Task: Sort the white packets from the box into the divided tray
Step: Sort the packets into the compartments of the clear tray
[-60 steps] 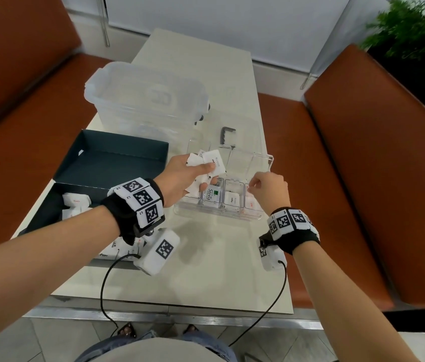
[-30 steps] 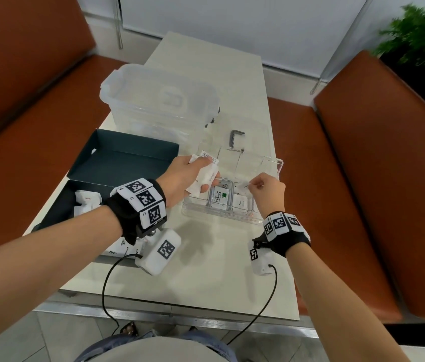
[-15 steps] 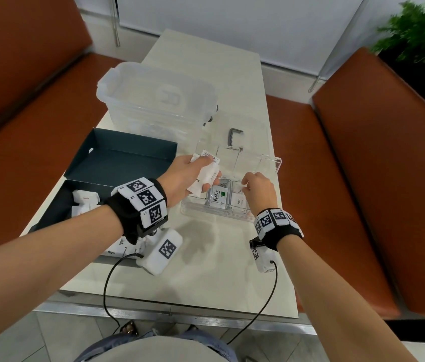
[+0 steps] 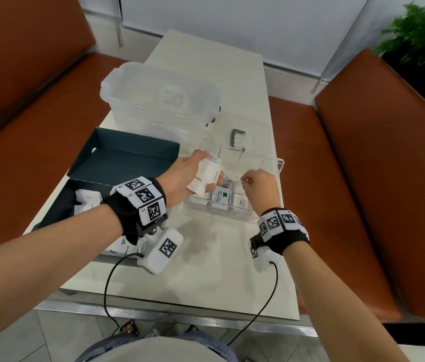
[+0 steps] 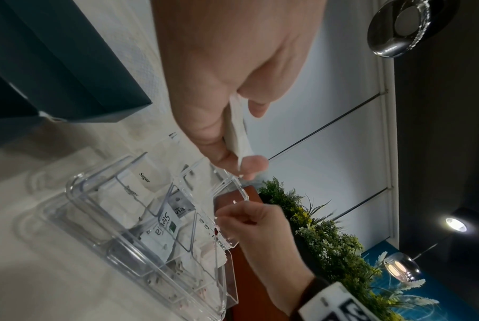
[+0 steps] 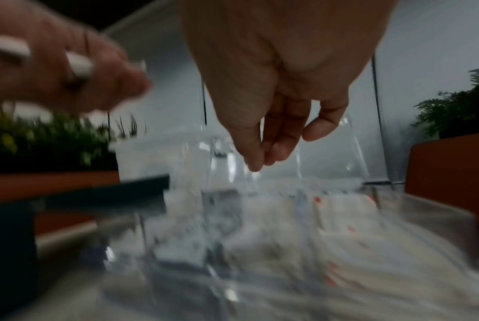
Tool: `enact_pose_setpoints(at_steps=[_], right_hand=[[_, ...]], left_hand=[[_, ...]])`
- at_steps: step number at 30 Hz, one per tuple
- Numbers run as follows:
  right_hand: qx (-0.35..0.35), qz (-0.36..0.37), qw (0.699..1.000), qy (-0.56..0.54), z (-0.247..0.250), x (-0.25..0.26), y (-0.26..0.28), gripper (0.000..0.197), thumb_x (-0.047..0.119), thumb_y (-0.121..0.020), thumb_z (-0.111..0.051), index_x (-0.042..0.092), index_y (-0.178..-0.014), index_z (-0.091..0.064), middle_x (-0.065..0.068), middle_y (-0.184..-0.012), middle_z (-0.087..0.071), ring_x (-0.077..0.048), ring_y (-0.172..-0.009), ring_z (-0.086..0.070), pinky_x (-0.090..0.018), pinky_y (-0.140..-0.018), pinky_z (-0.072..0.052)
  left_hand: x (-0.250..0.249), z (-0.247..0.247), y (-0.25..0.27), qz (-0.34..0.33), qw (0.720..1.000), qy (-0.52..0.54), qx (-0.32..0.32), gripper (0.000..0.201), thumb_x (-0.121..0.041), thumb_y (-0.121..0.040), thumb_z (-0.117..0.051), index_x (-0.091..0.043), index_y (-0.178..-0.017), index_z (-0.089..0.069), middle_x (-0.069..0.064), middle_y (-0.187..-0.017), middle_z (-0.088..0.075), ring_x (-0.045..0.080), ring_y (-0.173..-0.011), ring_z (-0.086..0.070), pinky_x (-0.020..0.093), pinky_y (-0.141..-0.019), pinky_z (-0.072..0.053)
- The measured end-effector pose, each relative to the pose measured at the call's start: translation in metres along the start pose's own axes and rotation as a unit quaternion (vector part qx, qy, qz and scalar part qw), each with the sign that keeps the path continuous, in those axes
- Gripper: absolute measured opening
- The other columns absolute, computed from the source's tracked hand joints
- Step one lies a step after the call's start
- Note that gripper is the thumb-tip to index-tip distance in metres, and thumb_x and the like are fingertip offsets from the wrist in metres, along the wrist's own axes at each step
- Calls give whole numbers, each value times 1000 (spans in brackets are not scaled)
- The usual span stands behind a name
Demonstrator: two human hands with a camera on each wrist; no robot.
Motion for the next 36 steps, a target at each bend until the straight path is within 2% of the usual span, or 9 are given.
enact_pose_setpoints(at_steps=[5, 9, 13, 18, 20, 23, 28, 32, 36], right_hand=[[-38, -9, 964, -262, 32, 33, 15, 10, 28, -92, -59, 27, -93, -69, 4, -81, -71, -14, -75, -68, -22, -70, -52], [-1, -4, 952, -306, 38, 52, 21, 22, 40, -86, -66, 27, -105, -67, 5, -80, -69, -8, -69, -67, -10, -60, -47], [21, 1, 955, -297, 33, 57, 25, 36, 37, -78, -75, 24, -109, -64, -2, -89, -63, -13, -75, -63, -18, -66, -50], [50, -11, 956, -287, 29, 63, 27, 43, 35, -76, -78, 23, -112, -58, -1, -91, -58, -16, -80, -62, -28, -67, -55], [76, -48, 937, -336, 23, 66, 29, 53, 31, -74, -80, 21, -116, -51, -2, -93, -57, -16, -74, -65, -25, -56, -57], [112, -129, 876, -452, 6, 68, 35, 57, 17, -72, -83, 14, -116, -46, -6, -97, -56, -19, -77, -67, -29, -58, -59], [112, -140, 817, -547, 2, 69, 28, 25, -4, -77, -74, -7, -98, -62, -17, -90, -65, -27, -80, -66, -29, -68, -58], [113, -141, 868, -463, 14, 63, 15, 7, 5, -85, -65, 11, -89, -66, -12, -87, -65, -22, -75, -59, -25, -61, -47], [125, -25, 944, -305, 30, 75, 4, 12, 16, -93, -58, 22, -99, -67, -10, -83, -62, -15, -64, -58, -24, -51, -52]], left_hand=[[6, -2, -2, 36, 997, 62, 4, 40, -22, -99, -40, 0, -131, -49, 25, -119, -64, 34, -102, -66, 36, -79, -57], [8, -7, -3, 39, 998, 58, -10, 30, -11, -99, -38, 3, -124, -48, 25, -119, -61, 35, -101, -66, 42, -83, -57], [3, -15, -4, -6, 1000, 23, 6, 28, 2, -99, -38, 5, -123, -52, 17, -96, -69, 19, -74, -71, 28, -66, -60], [0, -8, -8, -59, 996, 31, -55, 33, 11, -93, -49, -2, -123, -55, 19, -113, -66, 21, -81, -70, 26, -62, -59], [-1, -4, -10, -72, 993, 46, -84, 34, 12, -90, -54, -2, -121, -57, 17, -109, -67, 23, -84, -69, 27, -60, -59], [-4, 2, -10, -92, 987, 60, -114, 25, 10, -88, -60, -4, -109, -61, 10, -95, -68, 20, -82, -68, 28, -60, -59], [-9, 13, -10, -94, 985, 67, -128, 10, -4, -93, -58, -9, -101, -60, 9, -92, -64, 22, -79, -65, 31, -56, -56], [-14, 21, -6, -104, 990, 14, -96, 20, -8, -94, -60, -7, -114, -59, 11, -110, -65, 28, -98, -66, 37, -71, -61], [-10, 22, 0, -98, 993, -45, -47, 32, -8, -89, -67, -5, -120, -61, 11, -113, -68, 23, -97, -69, 29, -68, -60]])
Point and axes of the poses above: each hand's wrist, its own y-axis away from the middle knuckle, its own z-axis out of the back of the hand, x = y × z, the point moved 6 cm from there along -y, towards the middle knuckle
